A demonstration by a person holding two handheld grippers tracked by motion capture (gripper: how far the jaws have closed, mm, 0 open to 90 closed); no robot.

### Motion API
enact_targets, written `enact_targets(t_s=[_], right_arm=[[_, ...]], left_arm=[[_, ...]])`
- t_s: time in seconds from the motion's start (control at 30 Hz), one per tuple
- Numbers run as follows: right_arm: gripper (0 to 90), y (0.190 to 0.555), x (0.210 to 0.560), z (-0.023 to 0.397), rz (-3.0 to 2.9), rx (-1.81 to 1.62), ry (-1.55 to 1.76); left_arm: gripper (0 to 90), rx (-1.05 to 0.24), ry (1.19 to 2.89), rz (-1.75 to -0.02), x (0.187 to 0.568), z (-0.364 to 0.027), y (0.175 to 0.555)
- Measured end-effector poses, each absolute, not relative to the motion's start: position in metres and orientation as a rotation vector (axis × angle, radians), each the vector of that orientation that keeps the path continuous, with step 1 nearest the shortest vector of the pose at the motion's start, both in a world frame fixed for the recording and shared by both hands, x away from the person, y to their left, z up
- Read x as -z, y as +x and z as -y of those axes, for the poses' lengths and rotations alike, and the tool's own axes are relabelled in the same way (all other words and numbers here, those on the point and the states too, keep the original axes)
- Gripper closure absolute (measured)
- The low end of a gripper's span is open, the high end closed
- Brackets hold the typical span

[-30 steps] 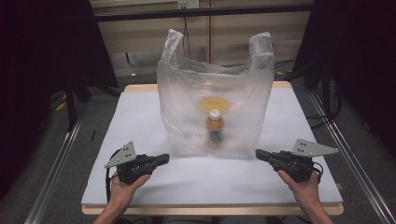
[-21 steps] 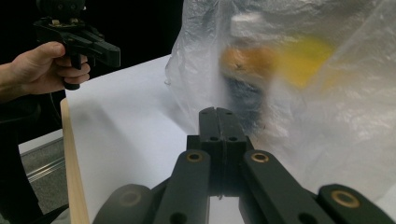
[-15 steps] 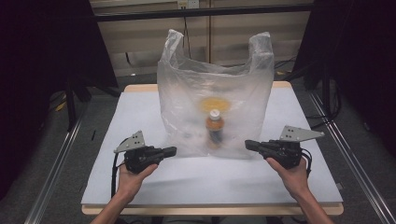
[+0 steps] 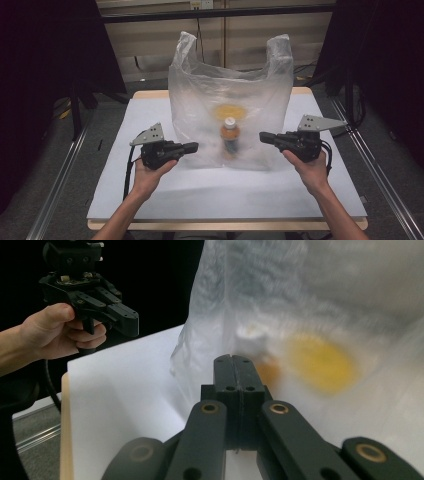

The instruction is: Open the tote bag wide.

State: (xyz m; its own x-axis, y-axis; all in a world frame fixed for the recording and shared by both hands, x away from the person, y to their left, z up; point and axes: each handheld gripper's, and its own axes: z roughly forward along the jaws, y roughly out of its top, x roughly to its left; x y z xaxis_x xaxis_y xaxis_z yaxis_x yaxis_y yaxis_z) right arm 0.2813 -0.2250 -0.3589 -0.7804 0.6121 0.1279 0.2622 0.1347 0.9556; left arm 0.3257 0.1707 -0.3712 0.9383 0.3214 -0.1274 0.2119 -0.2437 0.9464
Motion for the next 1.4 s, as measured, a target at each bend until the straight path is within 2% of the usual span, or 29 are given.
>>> enact_targets(t_s=[0.17, 0.93, 1.1, 1.4], right_arm=[[90.0, 0.297, 0.337, 0.222, -2.102, -1.681, 0.837], [90.0, 0.35, 0.276, 0.197, -2.028, -1.637, 0.826], [90.0, 0.364, 0.254, 0.195, -2.01, -1.644, 0.819], [90.0, 0.384, 0.24, 0.19, -2.036, -1.593, 0.846]], left_arm=[[90.0, -0.143, 1.794, -0.399, 0.35, -0.168, 0.339], [90.0, -0.211, 1.735, -0.428, 0.293, -0.144, 0.393], [90.0, -0.177, 1.716, -0.408, 0.275, -0.14, 0.409], [90.0, -0.124, 1.688, -0.374, 0.25, -0.126, 0.441]])
